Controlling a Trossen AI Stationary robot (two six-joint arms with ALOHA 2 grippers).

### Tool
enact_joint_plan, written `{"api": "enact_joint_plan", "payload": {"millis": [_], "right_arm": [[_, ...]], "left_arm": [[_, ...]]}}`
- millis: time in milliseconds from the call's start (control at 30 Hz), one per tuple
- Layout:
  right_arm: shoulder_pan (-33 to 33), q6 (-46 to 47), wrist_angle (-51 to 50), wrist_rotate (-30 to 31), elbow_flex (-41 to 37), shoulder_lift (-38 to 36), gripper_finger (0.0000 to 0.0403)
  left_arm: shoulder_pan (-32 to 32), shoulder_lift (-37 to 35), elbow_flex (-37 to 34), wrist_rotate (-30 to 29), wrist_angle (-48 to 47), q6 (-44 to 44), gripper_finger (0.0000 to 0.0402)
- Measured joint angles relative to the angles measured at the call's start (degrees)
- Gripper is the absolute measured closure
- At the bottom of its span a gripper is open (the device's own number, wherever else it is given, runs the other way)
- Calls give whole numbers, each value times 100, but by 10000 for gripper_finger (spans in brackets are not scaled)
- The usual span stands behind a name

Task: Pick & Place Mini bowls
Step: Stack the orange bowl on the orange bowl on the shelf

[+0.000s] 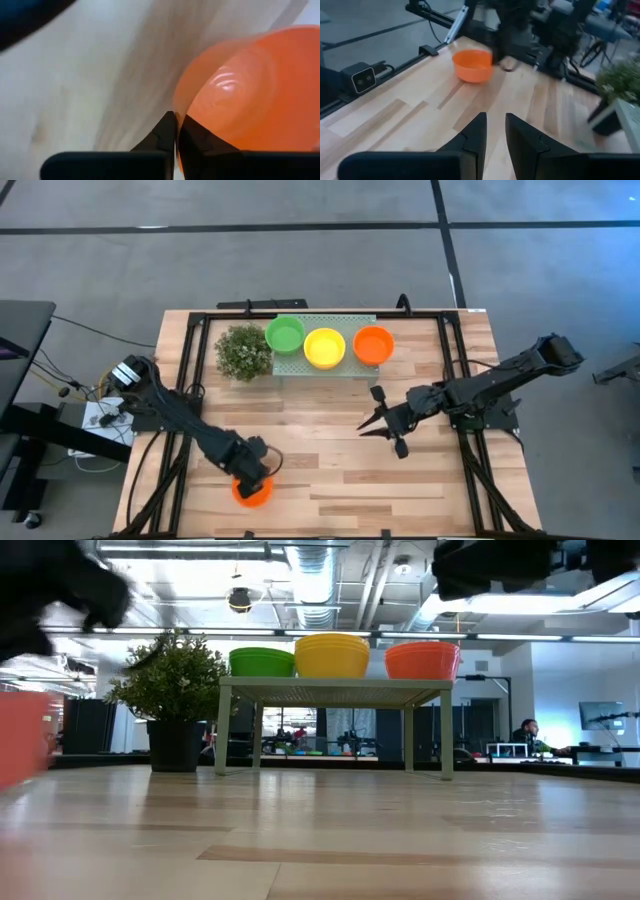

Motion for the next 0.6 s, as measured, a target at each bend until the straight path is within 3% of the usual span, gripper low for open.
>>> {"api": "enact_joint_plan", "payload": {"millis": [167,333,467,600], "right_arm": [[185,-436,454,-13,104,559,337],[326,-921,382,-13,649,1144,337],[402,-1196,-424,-15,1392,1695,331],[402,-1280,-1653,-16,2351,2401,314]], "left_arm": [[603,-400,259,-709,52,-243,393],[1430,-476,300,-813,201,-65,392],[1970,-299,295,-795,555,215,392],[2306,-278,297,-800,1523,579,392]]}}
